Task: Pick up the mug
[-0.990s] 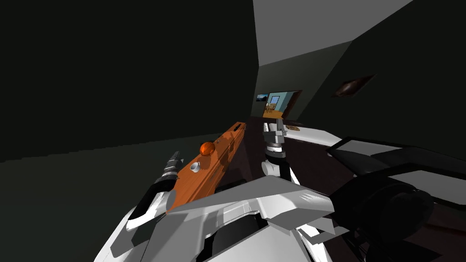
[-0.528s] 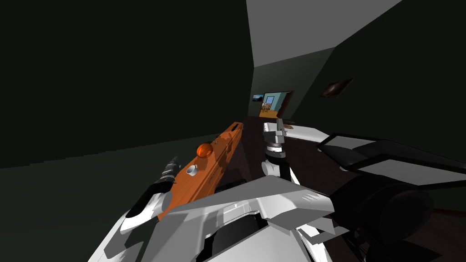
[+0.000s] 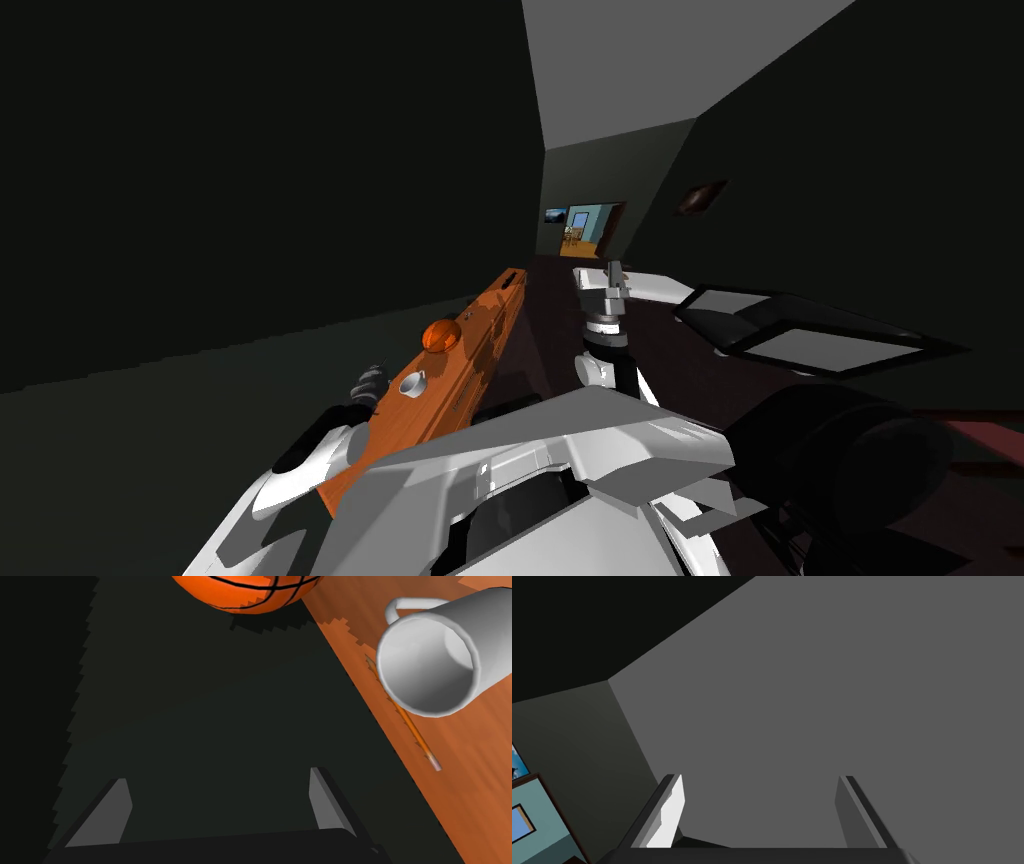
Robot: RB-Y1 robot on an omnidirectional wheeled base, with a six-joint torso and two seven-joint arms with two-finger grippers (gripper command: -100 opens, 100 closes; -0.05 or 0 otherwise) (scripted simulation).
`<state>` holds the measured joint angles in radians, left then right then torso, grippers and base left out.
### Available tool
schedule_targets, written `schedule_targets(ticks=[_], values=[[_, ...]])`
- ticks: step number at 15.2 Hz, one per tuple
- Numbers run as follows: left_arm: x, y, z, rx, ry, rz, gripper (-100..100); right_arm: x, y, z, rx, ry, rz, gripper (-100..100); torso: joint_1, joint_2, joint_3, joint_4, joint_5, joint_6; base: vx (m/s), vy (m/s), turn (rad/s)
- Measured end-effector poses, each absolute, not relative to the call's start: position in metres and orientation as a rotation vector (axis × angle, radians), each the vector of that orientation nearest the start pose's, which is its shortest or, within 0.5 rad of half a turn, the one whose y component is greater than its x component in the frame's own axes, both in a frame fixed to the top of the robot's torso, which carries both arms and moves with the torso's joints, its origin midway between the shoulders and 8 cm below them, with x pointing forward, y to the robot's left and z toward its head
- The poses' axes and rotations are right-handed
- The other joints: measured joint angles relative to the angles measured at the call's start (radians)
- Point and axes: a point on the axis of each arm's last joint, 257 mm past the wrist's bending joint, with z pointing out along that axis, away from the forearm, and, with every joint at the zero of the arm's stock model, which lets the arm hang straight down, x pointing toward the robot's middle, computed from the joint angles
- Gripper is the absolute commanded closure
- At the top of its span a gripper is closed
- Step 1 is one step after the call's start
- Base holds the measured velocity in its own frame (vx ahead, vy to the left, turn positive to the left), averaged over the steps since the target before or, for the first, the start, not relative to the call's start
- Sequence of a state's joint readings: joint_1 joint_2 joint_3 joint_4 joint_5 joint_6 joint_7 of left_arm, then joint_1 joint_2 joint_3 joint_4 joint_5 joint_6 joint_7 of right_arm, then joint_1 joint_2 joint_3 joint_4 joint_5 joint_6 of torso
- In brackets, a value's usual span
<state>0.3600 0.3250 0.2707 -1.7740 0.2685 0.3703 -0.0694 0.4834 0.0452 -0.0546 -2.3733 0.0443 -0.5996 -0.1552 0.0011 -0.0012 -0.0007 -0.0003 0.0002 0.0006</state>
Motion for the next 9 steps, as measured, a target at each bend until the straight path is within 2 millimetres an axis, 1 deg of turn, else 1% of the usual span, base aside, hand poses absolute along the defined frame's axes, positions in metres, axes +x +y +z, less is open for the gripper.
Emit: schedule_targets(ticks=[1, 3, 7, 9], values=[[0.385, 0.490, -0.325, -1.569, 1.350, -0.608, -100, 0.302, -0.283, 0.086, 0.528, 0.429, 1.411, 0, 0.000, 0.000, 0.000, 0.000, 0.000, 0.000, 0.009, 0.014, -0.027], [0.379, 0.498, -0.343, -1.616, 1.368, -0.573, -100, 0.302, -0.283, 0.086, 0.528, 0.428, 1.411, 0, 0.000, 0.000, 0.000, 0.000, 0.000, 0.000, 0.009, 0.011, -0.144], [0.361, 0.514, -0.366, -1.707, 1.398, -0.504, -100, 0.302, -0.283, 0.086, 0.528, 0.429, 1.411, 0, 0.000, 0.000, 0.000, 0.000, 0.000, 0.000, 0.007, 0.011, -0.105], [0.352, 0.521, -0.377, -1.752, 1.411, -0.473, -100, 0.302, -0.283, 0.086, 0.528, 0.428, 1.411, 0, 0.000, 0.000, 0.000, 0.000, 0.000, 0.000, 0.007, 0.012, -0.156]])
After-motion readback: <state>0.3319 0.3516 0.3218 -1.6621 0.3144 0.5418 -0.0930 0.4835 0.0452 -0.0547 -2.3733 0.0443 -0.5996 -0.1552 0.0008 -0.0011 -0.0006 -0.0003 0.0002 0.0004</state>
